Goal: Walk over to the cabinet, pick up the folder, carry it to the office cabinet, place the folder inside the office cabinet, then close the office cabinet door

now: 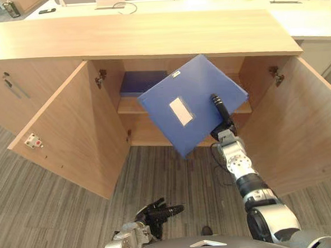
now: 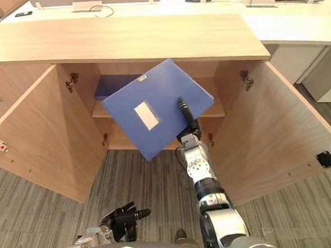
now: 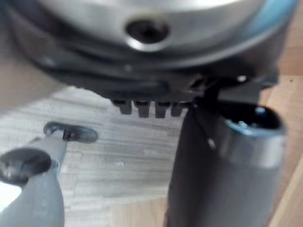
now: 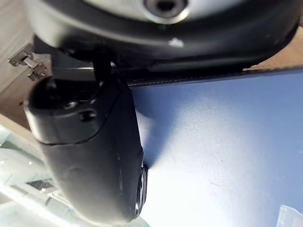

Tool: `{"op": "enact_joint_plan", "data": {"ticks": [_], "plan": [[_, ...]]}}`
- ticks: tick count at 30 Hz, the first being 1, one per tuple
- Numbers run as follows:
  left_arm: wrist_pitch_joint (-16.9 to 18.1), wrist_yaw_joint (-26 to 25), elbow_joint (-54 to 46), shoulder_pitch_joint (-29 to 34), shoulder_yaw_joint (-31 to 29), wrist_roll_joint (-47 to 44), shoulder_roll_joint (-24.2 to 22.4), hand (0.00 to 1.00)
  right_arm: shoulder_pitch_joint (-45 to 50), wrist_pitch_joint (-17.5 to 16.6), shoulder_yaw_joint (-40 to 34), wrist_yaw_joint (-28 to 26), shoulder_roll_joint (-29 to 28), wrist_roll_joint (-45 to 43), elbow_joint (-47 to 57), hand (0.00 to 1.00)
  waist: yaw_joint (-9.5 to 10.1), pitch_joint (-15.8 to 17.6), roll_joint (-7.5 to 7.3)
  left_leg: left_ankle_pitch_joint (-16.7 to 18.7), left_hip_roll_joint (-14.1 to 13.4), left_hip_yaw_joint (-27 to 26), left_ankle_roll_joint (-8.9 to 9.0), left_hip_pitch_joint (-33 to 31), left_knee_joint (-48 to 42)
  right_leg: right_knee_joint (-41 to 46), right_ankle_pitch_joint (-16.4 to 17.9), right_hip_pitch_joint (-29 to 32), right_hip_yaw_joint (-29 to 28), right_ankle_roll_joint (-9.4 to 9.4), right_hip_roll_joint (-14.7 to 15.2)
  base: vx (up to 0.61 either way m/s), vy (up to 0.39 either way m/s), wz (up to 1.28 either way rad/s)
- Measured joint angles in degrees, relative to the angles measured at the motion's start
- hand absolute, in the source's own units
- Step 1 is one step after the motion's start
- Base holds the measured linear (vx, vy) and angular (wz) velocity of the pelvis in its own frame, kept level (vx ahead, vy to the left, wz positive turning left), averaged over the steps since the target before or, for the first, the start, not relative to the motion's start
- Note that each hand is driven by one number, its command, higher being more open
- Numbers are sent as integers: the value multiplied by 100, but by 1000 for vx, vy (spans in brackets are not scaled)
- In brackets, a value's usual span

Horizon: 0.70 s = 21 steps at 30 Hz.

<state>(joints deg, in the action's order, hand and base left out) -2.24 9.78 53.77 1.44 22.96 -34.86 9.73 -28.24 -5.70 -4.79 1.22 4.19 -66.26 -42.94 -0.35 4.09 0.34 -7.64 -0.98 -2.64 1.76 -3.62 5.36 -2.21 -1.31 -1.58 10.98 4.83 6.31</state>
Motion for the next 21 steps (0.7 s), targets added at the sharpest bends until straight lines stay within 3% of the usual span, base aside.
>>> {"op": "enact_joint_plan", "data": {"ticks": [4,9,13,15,19,21], "plan": [[105,-58,393,-107,-787,544,-143,100,-349,-11,-585,70,12,-188,-938,0,77,71,30,-39,54,88,-53,-1,0,-2,3,-68,133,-9,40,49,8,16],[220,-556,970,-181,-2452,1154,-313,100,-831,-155,-1557,383,4,-756,-2137,0,258,254,75,-32,59,118,-44,7,0,-5,26,-89,155,-36,40,9,-1,2],[222,-1060,999,-2,-3312,1510,-341,100,-829,-211,-1557,599,-10,-848,-2293,0,342,286,119,-17,35,142,-20,24,0,-5,54,-127,195,-78,9,-9,-9,3],[219,-1119,1088,81,-3990,1502,-386,100,-817,-215,-1539,599,-90,-845,-2317,0,360,290,121,58,6,126,60,87,1,-5,89,-190,189,-120,-24,-18,-15,2],[65,-1388,1217,174,-4975,1508,-514,100,-538,-236,-1162,614,-290,-839,-2163,0,469,295,107,197,-72,17,42,223,0,9,227,-293,115,-181,-65,-5,-33,-12],[58,-1425,1214,192,-5207,1505,-591,100,-313,-235,-1037,663,-301,-837,-1921,0,507,295,104,220,-90,18,61,211,-3,14,286,-289,136,-165,-71,35,-38,6]]}}
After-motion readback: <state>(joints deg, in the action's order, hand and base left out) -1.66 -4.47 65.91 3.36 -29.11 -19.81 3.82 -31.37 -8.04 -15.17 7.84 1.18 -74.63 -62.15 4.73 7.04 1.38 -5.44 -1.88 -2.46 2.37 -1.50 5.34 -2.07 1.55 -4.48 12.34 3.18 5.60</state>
